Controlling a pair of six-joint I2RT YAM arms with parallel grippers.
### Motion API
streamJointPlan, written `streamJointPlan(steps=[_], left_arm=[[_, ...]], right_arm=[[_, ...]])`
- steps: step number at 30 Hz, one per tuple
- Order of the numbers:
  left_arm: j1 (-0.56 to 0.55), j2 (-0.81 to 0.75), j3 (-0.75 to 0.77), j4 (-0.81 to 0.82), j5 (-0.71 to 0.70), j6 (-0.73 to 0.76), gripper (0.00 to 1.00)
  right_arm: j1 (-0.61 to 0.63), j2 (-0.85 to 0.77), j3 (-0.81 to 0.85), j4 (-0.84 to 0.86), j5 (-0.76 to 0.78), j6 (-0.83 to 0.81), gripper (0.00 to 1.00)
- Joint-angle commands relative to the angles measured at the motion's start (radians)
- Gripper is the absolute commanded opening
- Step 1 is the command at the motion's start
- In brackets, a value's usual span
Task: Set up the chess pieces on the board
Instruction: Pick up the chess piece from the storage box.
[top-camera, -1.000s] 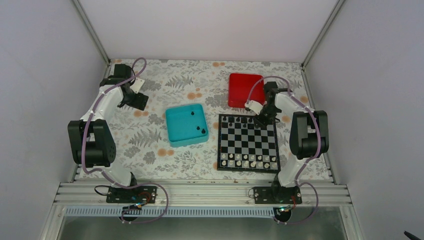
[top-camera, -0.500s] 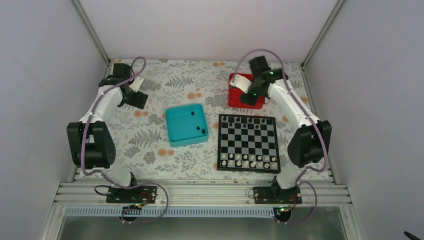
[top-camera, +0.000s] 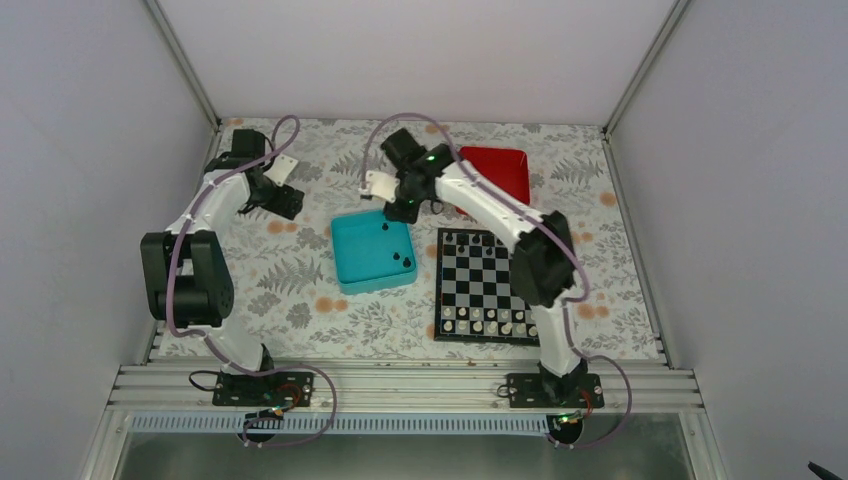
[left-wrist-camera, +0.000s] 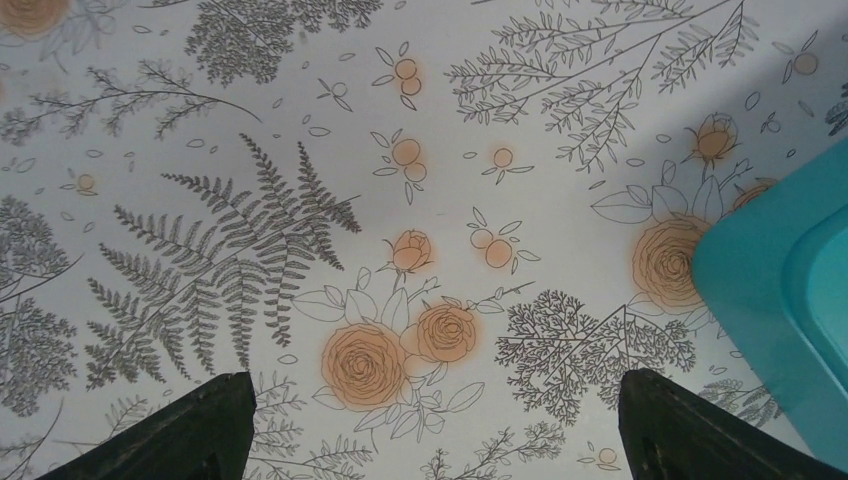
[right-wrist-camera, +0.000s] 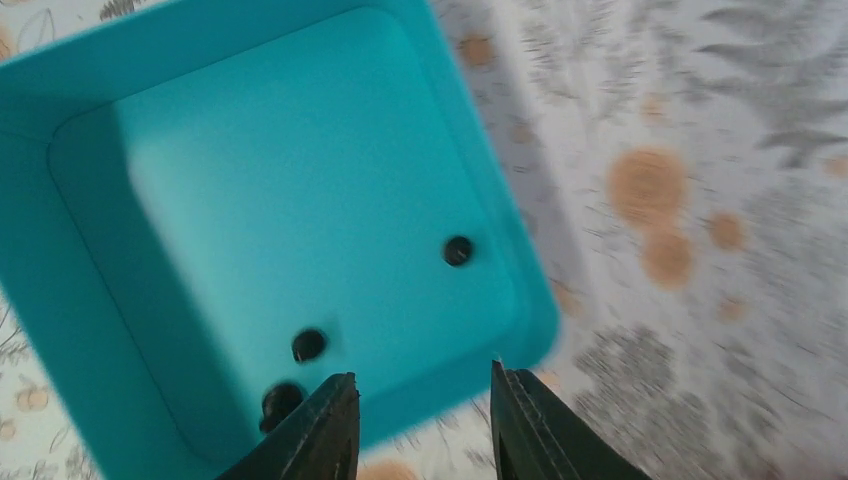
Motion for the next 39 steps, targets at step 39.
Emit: streamJointPlan(steps=[39], left_arm=[[0.003,-0.065,-0.113,0.091,0.004,0.038,0.9]], right_arm=[[0.059,0.341,0.151,0.044,0.183,0.042,0.41]])
